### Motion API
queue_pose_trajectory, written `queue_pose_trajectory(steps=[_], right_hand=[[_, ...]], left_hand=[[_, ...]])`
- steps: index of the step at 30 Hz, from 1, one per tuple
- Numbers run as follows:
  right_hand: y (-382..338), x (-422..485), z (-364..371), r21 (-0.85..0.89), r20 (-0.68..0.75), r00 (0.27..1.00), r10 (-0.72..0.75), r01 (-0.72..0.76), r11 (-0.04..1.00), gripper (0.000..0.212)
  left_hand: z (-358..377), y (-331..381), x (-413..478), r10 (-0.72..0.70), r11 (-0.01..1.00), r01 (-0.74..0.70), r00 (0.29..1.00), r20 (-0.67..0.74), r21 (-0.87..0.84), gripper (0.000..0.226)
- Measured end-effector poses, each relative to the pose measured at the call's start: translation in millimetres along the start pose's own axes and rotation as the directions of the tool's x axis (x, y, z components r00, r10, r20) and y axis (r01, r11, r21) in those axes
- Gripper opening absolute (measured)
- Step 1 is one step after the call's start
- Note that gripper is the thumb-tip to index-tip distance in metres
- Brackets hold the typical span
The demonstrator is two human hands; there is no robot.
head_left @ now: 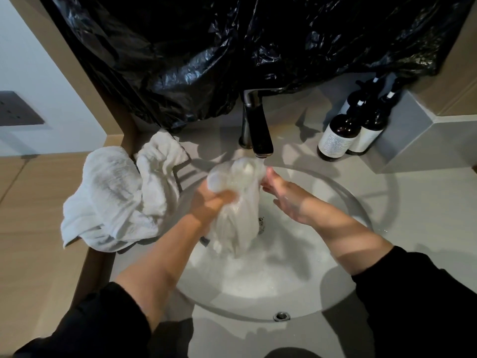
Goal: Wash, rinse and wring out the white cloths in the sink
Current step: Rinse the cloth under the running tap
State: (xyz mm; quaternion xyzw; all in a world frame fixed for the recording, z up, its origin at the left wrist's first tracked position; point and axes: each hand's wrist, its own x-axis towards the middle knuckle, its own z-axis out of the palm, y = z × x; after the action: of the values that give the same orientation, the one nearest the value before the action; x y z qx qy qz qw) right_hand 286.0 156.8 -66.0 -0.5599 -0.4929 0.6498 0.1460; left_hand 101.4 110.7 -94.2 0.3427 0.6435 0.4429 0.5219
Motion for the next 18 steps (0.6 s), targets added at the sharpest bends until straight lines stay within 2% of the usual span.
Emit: queue_pose_trajectory(steps=[1, 3, 5, 6, 9, 11, 13, 16, 18], right_hand=[[0, 1, 0, 0.001, -0.010, 1.000, -0.018, 0.018, 1.000, 0.068], [4, 4, -2, -0.070, -0.087, 0.993, -0.085, 0.079, 0.994, 0.058], [10, 8, -9, -0.181, -0.162, 0.974, -0.157, 0.127, 0.975, 0.049], [14, 10, -12, -0.224, -0.182, 0.967, -0.179, 0.137, 0.965, 0.046], [40, 24, -20, -0.415, -0.223, 0.949, -0.221, 0.113, 0.903, 0.034], [58, 33, -21, -0.551, -0.198, 0.955, -0.219, 0.076, 0.831, 0.026], [67, 41, -21, -0.568, -0.179, 0.961, -0.212, 0.075, 0.820, 0.025], [64, 46, -22, -0.520, -0.220, 0.945, -0.243, 0.097, 0.849, 0.026], [63, 50, -21, -0.646, -0.156, 0.946, -0.286, 0.122, 0.754, 0.030]], left_hand=[[-5, 2, 2, 0.045, 0.996, -0.041, 0.998, -0.042, 0.084, 0.053], [-14, 5, 2, 0.200, 0.950, -0.186, 0.979, -0.035, 0.252, 0.048], [-18, 10, -3, 0.330, 0.838, -0.292, 0.944, -0.001, 0.461, 0.055], [-21, 10, -2, 0.374, 0.800, -0.330, 0.927, 0.013, 0.502, 0.058], [-24, 12, -4, 0.336, 0.802, -0.293, 0.942, 0.012, 0.520, 0.055], [-25, 8, 0, 0.332, 0.804, -0.274, 0.943, -0.016, 0.528, 0.055], [-24, 6, 0, 0.316, 0.825, -0.258, 0.948, -0.033, 0.503, 0.048], [-16, 7, -5, 0.314, 0.853, -0.269, 0.949, -0.030, 0.447, 0.053], [-14, 7, -4, 0.315, 0.833, -0.281, 0.949, 0.009, 0.476, 0.058]])
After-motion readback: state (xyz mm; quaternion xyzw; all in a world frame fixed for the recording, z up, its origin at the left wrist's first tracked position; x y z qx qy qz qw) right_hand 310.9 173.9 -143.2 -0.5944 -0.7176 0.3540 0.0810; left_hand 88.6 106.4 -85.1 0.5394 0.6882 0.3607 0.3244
